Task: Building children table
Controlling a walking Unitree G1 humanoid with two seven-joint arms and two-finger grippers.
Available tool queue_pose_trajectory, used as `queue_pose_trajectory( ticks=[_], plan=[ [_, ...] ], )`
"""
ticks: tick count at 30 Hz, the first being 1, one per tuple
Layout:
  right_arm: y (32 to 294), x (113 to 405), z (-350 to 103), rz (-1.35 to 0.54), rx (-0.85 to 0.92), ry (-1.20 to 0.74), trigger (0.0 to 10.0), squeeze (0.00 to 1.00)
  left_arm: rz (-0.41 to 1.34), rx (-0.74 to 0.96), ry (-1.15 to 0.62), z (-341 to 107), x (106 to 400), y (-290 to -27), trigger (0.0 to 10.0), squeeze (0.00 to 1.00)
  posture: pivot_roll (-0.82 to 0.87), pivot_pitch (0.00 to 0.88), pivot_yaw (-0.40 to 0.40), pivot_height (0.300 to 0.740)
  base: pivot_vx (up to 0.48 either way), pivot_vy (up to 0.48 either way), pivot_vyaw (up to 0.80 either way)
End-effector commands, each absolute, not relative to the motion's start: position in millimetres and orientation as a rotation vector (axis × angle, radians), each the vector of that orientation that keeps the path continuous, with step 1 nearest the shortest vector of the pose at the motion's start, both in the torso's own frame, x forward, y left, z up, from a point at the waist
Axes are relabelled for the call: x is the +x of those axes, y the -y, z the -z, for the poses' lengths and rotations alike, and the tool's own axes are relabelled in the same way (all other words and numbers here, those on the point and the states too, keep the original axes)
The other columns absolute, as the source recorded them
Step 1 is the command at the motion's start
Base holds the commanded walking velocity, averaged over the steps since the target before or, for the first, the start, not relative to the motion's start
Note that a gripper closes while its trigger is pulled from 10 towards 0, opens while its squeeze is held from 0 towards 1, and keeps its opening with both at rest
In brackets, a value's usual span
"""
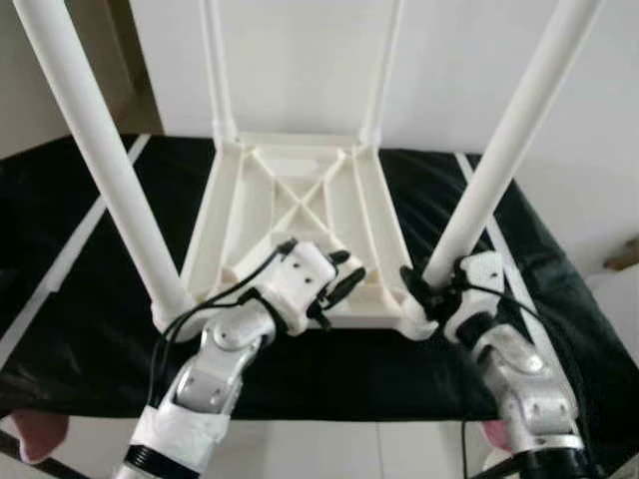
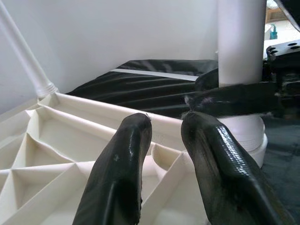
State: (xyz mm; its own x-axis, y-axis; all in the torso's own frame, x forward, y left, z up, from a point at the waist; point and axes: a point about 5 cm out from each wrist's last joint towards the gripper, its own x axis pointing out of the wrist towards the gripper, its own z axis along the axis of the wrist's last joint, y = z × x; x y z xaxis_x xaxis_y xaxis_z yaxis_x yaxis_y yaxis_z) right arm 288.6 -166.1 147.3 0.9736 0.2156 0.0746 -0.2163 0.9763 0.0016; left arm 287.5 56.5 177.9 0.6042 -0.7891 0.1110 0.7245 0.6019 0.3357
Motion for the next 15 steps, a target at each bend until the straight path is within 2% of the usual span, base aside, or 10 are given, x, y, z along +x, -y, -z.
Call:
queue_pose_trajectory(
  ticks=[1,5,8,12,15],
  plan=[
    [172,287,-145,-0.126,0.005,0.062,10.0,0.00,0.898,0.260,0.252,-176,289,-56,10.0,0.00,-0.13,0.004,-0.021,0.740,0.000,0.000,0.00],
    [172,284,-135,0.036,0.036,0.022,10.0,0.00,0.890,0.260,0.250,-175,289,-58,10.0,0.00,-0.13,0.008,-0.028,0.740,0.000,0.000,0.00],
    [161,284,-133,0.145,0.097,0.004,10.0,0.00,0.880,0.271,0.245,-173,290,-60,10.0,0.00,-0.12,0.007,-0.029,0.740,0.000,0.000,0.00],
    [142,287,-135,0.140,0.134,0.008,10.0,0.00,0.863,0.271,0.245,-174,290,-63,10.0,0.00,-0.11,0.013,-0.030,0.740,0.000,0.000,0.00],
    [146,288,-140,0.156,0.174,0.010,10.0,0.00,0.861,0.273,0.246,-174,291,-64,10.0,0.00,-0.11,0.015,-0.031,0.740,0.000,0.000,0.00]
  ],
)
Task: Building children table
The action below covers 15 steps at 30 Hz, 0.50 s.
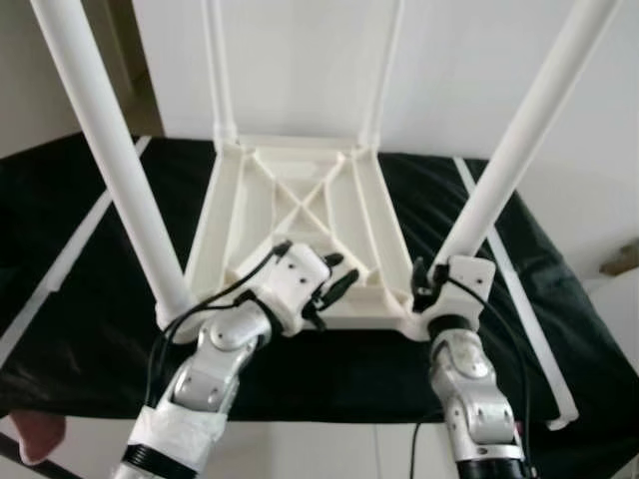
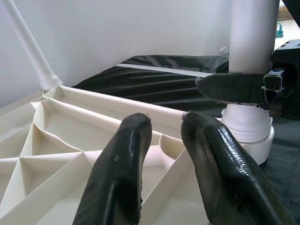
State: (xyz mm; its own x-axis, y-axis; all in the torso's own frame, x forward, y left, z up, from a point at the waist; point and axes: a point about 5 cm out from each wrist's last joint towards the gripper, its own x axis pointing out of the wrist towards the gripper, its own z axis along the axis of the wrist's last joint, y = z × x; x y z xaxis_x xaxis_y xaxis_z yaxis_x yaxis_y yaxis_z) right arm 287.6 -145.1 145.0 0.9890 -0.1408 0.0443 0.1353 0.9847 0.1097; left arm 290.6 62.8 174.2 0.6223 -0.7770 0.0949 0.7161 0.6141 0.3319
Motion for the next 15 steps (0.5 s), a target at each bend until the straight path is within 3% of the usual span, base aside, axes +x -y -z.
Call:
queue_pose_trajectory(
  ticks=[1,2,3,4,5,15],
  plan=[
    [146,288,-140,0.156,0.174,0.010,10.0,0.00,0.861,0.273,0.246,-174,291,-64,10.0,0.00,-0.11,0.015,-0.031,0.740,0.000,0.000,0.00],
    [147,288,-141,0.160,0.177,0.010,10.0,0.00,0.862,0.275,0.246,-174,291,-64,10.0,0.00,-0.11,0.017,-0.032,0.740,0.000,0.000,0.00],
    [145,288,-141,0.153,0.168,0.012,10.0,0.25,0.862,0.278,0.246,-174,291,-64,10.0,0.00,-0.11,0.017,-0.029,0.740,0.000,0.000,0.00],
    [145,288,-141,0.153,0.168,0.012,10.0,0.25,0.862,0.278,0.246,-174,291,-64,10.0,0.00,-0.11,0.017,-0.029,0.740,0.000,0.000,0.00],
    [144,287,-141,0.147,0.166,0.013,10.0,1.00,0.862,0.278,0.246,-174,291,-64,10.0,0.00,-0.11,0.017,-0.029,0.740,0.000,0.000,0.00],
    [137,288,-150,0.046,0.149,0.071,10.0,1.00,0.860,0.283,0.252,-176,292,-65,10.0,0.00,-0.10,0.014,-0.025,0.740,0.000,0.000,0.00]
  ],
)
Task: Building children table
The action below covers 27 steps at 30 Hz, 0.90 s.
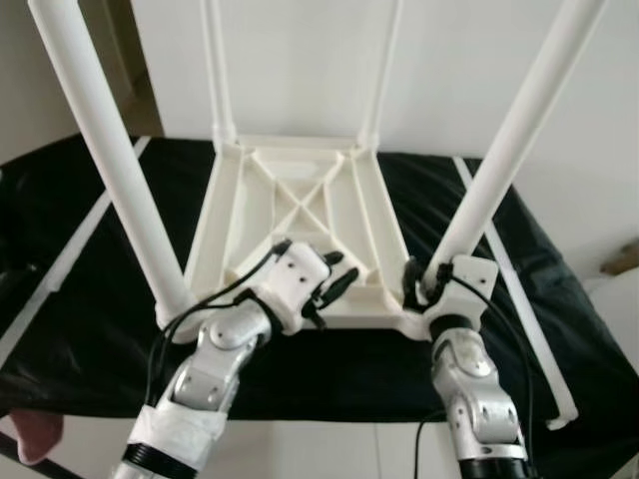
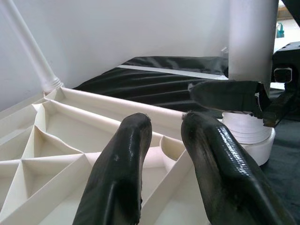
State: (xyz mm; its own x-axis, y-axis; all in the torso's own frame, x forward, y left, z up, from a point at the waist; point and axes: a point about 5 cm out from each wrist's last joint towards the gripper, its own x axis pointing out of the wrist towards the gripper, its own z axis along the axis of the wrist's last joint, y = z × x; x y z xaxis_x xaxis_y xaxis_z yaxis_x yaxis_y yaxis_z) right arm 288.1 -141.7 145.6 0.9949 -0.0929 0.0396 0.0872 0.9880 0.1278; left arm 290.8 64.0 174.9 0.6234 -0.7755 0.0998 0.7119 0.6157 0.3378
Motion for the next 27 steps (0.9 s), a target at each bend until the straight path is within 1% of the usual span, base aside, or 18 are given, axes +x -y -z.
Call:
queue_pose_trajectory(
  ticks=[1,3,6,7,8,9,10,11,12,15,21,22,23,24,26,27],
  plan=[
    [137,288,-150,0.046,0.149,0.071,10.0,1.00,0.860,0.283,0.252,-176,292,-65,10.0,0.00,-0.10,0.014,-0.025,0.740,0.000,0.000,0.00],
    [141,289,-154,-0.056,0.124,0.087,10.0,1.00,0.869,0.292,0.252,-176,292,-66,10.0,0.00,-0.10,0.013,-0.019,0.740,0.000,0.000,0.00],
    [144,288,-156,-0.103,0.114,0.094,10.0,1.00,0.877,0.296,0.251,-176,291,-65,10.0,0.00,-0.11,0.013,-0.017,0.740,0.000,0.000,0.00],
    [148,288,-157,-0.164,0.082,0.102,10.0,0.19,0.885,0.302,0.249,-175,291,-65,10.0,0.00,-0.11,0.013,-0.013,0.740,0.000,0.000,0.00],
    [148,288,-157,-0.164,0.082,0.102,10.0,0.19,0.885,0.302,0.249,-175,291,-65,10.0,0.00,-0.11,0.013,-0.013,0.740,0.000,0.000,0.00],
    [152,288,-157,-0.240,0.044,0.111,10.0,0.00,0.892,0.306,0.245,-174,290,-65,10.0,0.00,-0.11,0.013,-0.013,0.740,0.000,0.000,0.00],
    [157,287,-159,-0.308,0.011,0.130,10.0,0.00,0.901,0.315,0.239,-171,288,-64,10.0,0.00,-0.11,0.014,-0.012,0.740,0.000,0.000,0.00],
    [157,287,-159,-0.308,0.011,0.130,10.0,0.00,0.901,0.315,0.239,-171,288,-64,10.0,0.00,-0.11,0.014,-0.012,0.740,0.000,0.000,0.00],
    [167,288,-159,-0.388,-0.042,0.142,10.0,0.00,0.916,0.362,0.221,-164,286,-65,10.0,0.00,-0.11,0.014,-0.011,0.740,0.000,0.000,0.00],
    [174,291,-158,-0.410,-0.071,0.141,10.0,0.00,0.926,0.409,0.207,-156,284,-65,10.0,0.00,-0.11,0.015,-0.011,0.740,0.000,0.000,0.00],
    [184,297,-154,-0.415,-0.127,0.135,10.0,0.00,0.928,0.425,0.189,-148,281,-64,10.0,0.00,-0.10,0.018,-0.011,0.740,0.000,0.000,0.00],
    [184,296,-152,-0.441,-0.143,0.128,8.9,0.00,0.929,0.429,0.182,-146,280,-64,10.0,0.00,-0.10,0.019,-0.009,0.740,0.000,0.000,0.00],
    [184,296,-152,-0.441,-0.143,0.128,8.9,0.00,0.929,0.429,0.182,-146,280,-64,10.0,0.00,-0.10,0.019,-0.009,0.740,0.000,0.000,0.00],
    [184,296,-150,-0.471,-0.148,0.117,4.8,0.00,0.931,0.427,0.178,-145,280,-64,10.0,0.00,-0.11,0.017,-0.007,0.740,0.000,0.000,0.00],
    [184,296,-150,-0.471,-0.148,0.117,4.8,0.00,0.931,0.427,0.178,-145,280,-64,10.0,0.00,-0.11,0.017,-0.007,0.740,0.000,0.000,0.00],
    [183,296,-147,-0.503,-0.149,0.099,2.4,0.00,0.933,0.426,0.175,-145,280,-63,10.0,0.00,-0.11,0.017,-0.006,0.740,0.000,0.000,0.00]
  ],
)
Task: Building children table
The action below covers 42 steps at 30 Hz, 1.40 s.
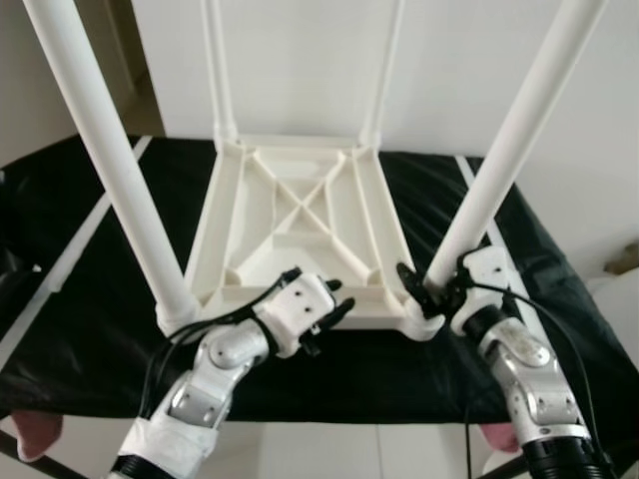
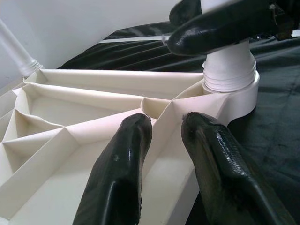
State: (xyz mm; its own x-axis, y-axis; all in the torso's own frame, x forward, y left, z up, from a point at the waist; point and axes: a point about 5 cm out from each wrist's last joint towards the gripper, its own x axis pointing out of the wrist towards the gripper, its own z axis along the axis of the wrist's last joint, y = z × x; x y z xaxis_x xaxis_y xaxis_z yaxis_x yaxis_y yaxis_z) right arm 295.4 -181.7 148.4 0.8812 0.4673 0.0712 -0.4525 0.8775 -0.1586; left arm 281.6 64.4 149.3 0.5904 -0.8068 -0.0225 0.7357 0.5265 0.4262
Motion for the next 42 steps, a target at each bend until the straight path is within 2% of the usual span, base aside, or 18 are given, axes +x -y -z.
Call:
queue_pose_trajectory(
  ticks=[1,8,10,11,12,16,17,22,24,25,26,29,31,34,39,40,41,42],
  plan=[
    [183,295,-142,-0.534,-0.162,0.072,0.0,0.00,0.933,0.427,0.177,-146,281,-63,10.0,0.00,-0.10,0.018,-0.010,0.740,0.000,0.000,0.00],
    [183,292,-123,-0.582,-0.123,0.014,0.0,0.00,0.921,0.435,0.191,-149,283,-63,10.0,0.00,-0.09,0.023,-0.014,0.740,0.000,0.000,0.00],
    [182,291,-122,-0.574,-0.103,0.009,0.3,0.00,0.919,0.435,0.190,-149,282,-64,10.0,0.00,-0.09,0.027,-0.015,0.740,0.000,0.000,0.00],
    [182,291,-121,-0.564,-0.091,0.007,7.6,0.00,0.918,0.436,0.190,-149,282,-64,10.0,0.00,-0.09,0.029,-0.017,0.740,0.000,0.000,0.00],
    [181,291,-122,-0.555,-0.079,0.010,10.0,0.00,0.918,0.436,0.189,-148,281,-65,10.0,0.00,-0.09,0.032,-0.018,0.740,0.000,0.000,0.00],
    [178,290,-123,-0.502,-0.106,0.026,10.0,0.00,0.915,0.434,0.189,-148,281,-66,10.0,0.00,-0.09,0.041,-0.021,0.740,0.000,0.000,0.00],
    [177,290,-122,-0.420,-0.115,0.014,10.0,0.00,0.913,0.432,0.191,-149,281,-65,10.0,0.00,-0.09,0.042,-0.022,0.740,0.000,0.000,0.00],
    [173,289,-122,-0.320,-0.098,0.014,10.0,0.00,0.906,0.423,0.195,-151,282,-66,10.0,0.00,-0.10,0.051,-0.017,0.740,0.000,0.000,0.00],
    [174,288,-119,-0.156,-0.084,0.005,10.0,0.00,0.907,0.417,0.195,-151,283,-65,10.0,0.00,-0.10,0.046,-0.012,0.740,0.000,0.000,0.00],
    [174,288,-119,-0.156,-0.084,0.005,10.0,0.00,0.907,0.417,0.195,-151,283,-65,10.0,0.00,-0.10,0.046,-0.012,0.740,0.000,0.000,0.00],
    [171,285,-118,-0.031,-0.070,0.002,10.0,0.00,0.919,0.442,0.191,-149,282,-63,10.0,0.00,-0.10,0.041,-0.013,0.740,0.000,0.000,0.00],
    [168,281,-115,0.100,-0.069,-0.009,10.0,0.00,0.920,0.433,0.190,-150,283,-63,10.0,0.00,-0.10,0.043,-0.013,0.740,0.000,0.000,0.00],
    [166,281,-114,0.129,-0.060,-0.011,10.0,0.00,0.919,0.431,0.190,-150,284,-63,10.0,0.00,-0.10,0.043,-0.013,0.740,0.000,0.000,0.00],
    [157,278,-117,0.198,0.044,0.017,10.0,0.00,0.913,0.432,0.193,-152,284,-64,10.0,0.00,-0.09,0.042,-0.014,0.740,0.000,0.000,0.00],
    [148,276,-121,0.151,0.095,0.055,10.0,0.00,0.909,0.435,0.189,-151,283,-66,10.0,0.00,-0.09,0.039,-0.015,0.740,0.000,0.000,0.00],
    [147,276,-122,0.139,0.091,0.067,10.0,0.65,0.909,0.435,0.188,-150,283,-66,10.0,0.00,-0.09,0.036,-0.015,0.740,0.000,0.000,0.00],
    [147,276,-124,0.145,0.087,0.071,10.0,0.65,0.909,0.435,0.187,-150,283,-67,10.0,0.00,-0.09,0.036,-0.015,0.740,0.000,0.000,0.00],
    [146,275,-126,0.140,0.102,0.078,10.0,1.00,0.909,0.437,0.187,-150,283,-67,10.0,0.00,-0.09,0.034,-0.015,0.740,0.000,0.000,0.00]
  ],
)
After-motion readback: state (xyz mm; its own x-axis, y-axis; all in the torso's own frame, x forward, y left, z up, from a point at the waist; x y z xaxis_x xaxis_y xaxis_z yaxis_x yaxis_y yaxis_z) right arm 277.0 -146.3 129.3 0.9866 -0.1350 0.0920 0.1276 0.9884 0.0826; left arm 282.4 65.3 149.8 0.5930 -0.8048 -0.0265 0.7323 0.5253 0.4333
